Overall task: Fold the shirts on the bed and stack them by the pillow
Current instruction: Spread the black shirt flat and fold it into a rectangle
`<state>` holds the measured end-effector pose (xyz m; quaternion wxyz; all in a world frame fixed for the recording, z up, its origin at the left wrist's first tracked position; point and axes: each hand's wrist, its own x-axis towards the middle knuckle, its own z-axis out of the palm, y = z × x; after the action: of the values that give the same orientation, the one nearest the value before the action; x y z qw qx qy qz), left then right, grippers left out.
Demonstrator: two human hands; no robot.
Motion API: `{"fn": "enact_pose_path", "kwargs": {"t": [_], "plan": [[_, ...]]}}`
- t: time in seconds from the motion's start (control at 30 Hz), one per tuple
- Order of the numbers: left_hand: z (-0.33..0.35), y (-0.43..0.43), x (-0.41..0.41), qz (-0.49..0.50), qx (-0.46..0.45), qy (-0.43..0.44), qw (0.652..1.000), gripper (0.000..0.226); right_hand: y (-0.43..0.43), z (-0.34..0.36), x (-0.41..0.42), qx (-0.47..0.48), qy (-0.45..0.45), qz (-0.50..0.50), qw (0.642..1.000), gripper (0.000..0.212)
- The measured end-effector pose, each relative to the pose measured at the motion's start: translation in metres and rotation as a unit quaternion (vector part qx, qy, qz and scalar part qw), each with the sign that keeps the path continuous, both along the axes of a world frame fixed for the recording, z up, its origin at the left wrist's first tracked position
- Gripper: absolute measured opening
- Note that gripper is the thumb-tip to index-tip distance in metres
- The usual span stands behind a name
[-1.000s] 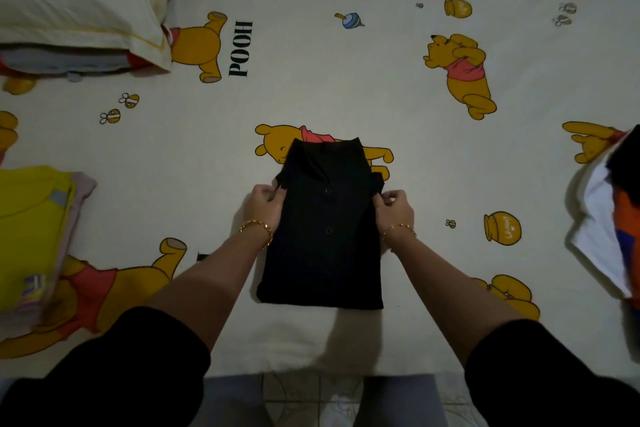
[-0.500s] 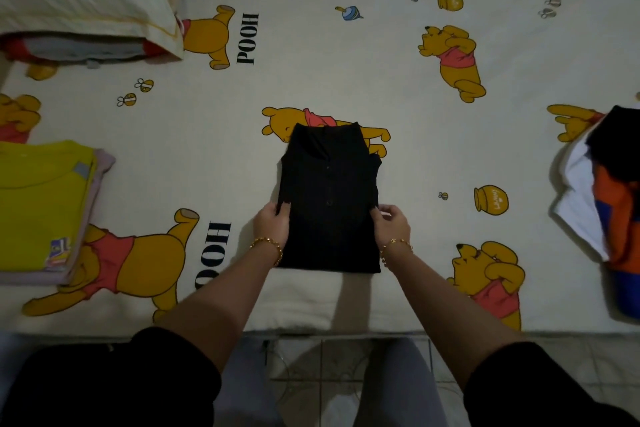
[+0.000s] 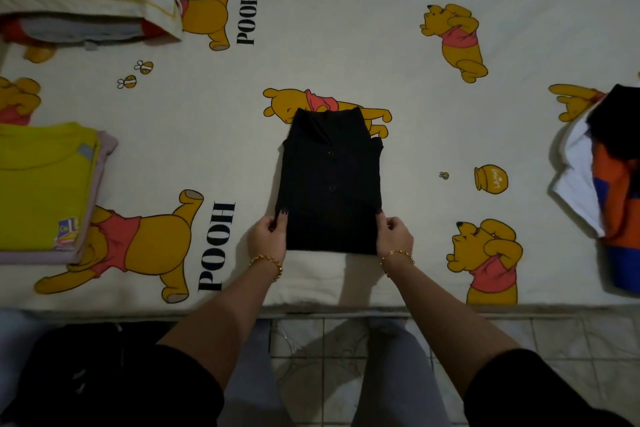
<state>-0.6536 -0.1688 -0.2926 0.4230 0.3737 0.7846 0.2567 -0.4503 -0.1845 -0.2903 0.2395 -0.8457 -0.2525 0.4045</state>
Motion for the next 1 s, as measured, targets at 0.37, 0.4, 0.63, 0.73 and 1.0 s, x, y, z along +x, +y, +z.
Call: {"fn": "enact_pose_path", "kwargs": {"t": [0.37,0.4,0.63,0.73,1.0], "plan": [[-0.004,-0.017,-0.004,0.057,-0.007,-0.048,0.997,0.013,-0.021,0.001,0.007,0.039,-0.015,0.020,0.999,0.026],[-0.006,-0.019,-0.005,0.059,-0.018,-0.053,0.997,0.016,-0.023,0.000,0.007,0.034,-0.013,0.019,0.999,0.026],[-0.007,-0.045,-0.017,0.086,0.005,0.036,0.996,0.033,-0.038,-0.005,0.006,0.021,-0.022,0.036,0.999,0.019],[-0.004,-0.055,-0.010,0.097,-0.005,-0.001,0.995,0.032,-0.042,-0.006,0.003,0.016,-0.032,0.039,0.999,0.021],[0.003,-0.047,0.004,0.120,0.020,-0.055,0.991,0.014,-0.046,0.000,0.000,0.061,-0.034,0.003,0.998,0.014]]}}
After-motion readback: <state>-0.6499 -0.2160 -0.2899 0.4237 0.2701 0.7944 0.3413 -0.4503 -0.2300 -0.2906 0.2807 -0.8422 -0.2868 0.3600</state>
